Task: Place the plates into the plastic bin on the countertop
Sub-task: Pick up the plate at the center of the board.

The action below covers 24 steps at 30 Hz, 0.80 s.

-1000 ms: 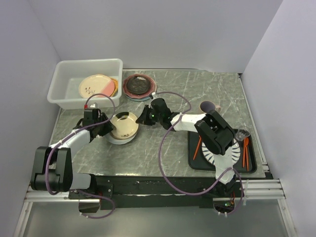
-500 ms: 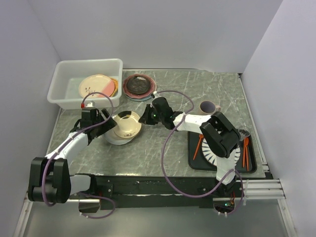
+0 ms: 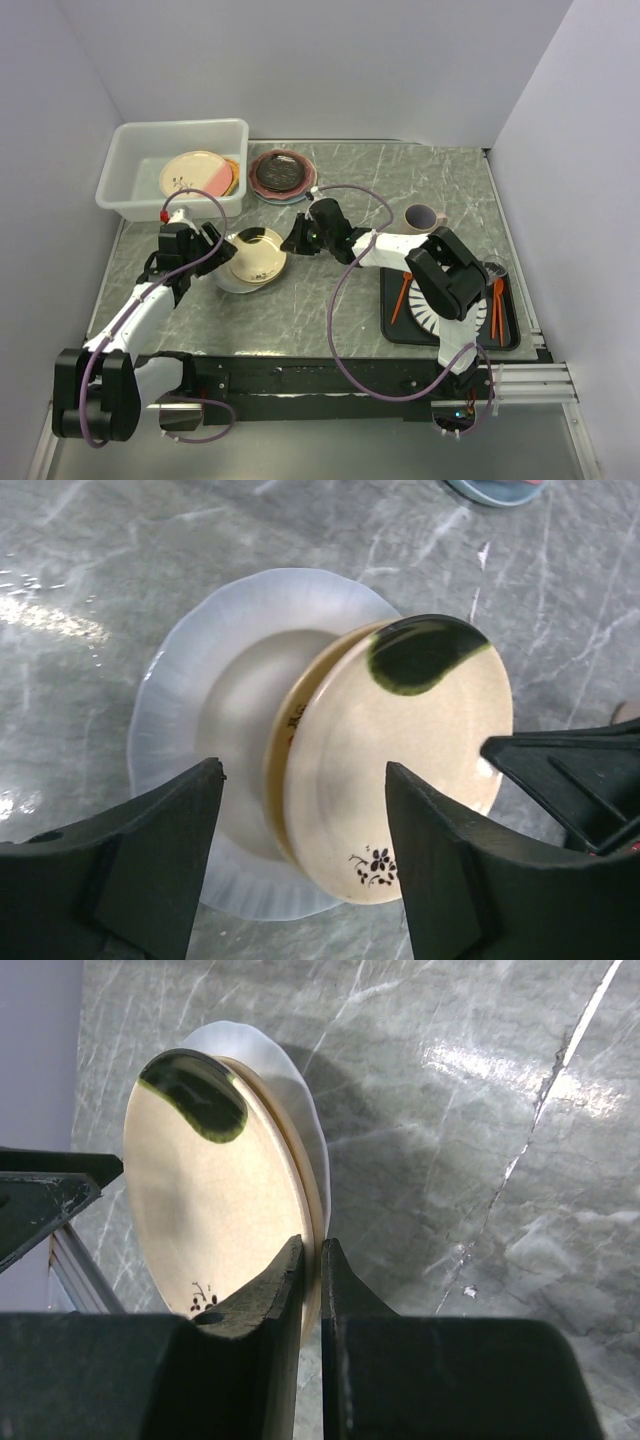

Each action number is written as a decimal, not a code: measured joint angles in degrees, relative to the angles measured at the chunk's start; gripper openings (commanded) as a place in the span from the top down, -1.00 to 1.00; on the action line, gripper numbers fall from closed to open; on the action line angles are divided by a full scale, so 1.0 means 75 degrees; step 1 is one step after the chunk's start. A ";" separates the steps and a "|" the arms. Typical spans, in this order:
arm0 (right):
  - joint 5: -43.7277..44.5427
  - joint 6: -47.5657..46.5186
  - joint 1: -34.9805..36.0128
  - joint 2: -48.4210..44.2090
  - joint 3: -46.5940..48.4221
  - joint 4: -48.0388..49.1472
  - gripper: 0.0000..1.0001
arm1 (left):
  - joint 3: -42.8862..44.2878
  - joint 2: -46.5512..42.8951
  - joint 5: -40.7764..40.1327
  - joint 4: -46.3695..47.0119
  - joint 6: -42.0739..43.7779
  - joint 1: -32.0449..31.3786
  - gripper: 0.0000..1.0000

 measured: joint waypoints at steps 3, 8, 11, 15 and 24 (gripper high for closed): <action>-0.0058 0.0026 0.0000 0.0000 -0.0009 0.0044 0.88 | -0.0020 0.0035 0.0262 0.0169 0.0000 0.0000 -0.34; -0.0189 0.0085 -0.0003 0.0000 -0.0038 0.0149 0.90 | -0.0146 0.0160 0.0656 0.0580 -0.0006 0.0000 -0.32; -0.0294 0.0154 -0.0029 0.0000 -0.0052 0.0251 0.90 | -0.0210 0.0338 0.0883 0.0793 -0.0009 0.0000 -0.29; -0.0391 0.0204 -0.0073 0.0000 -0.0122 0.0420 0.90 | -0.0388 0.0495 0.1172 0.1139 -0.0073 0.0000 -0.20; -0.0606 0.0326 -0.0087 0.0000 -0.0271 0.0568 0.89 | -0.0694 0.0659 0.1711 0.1923 -0.0315 0.0026 0.15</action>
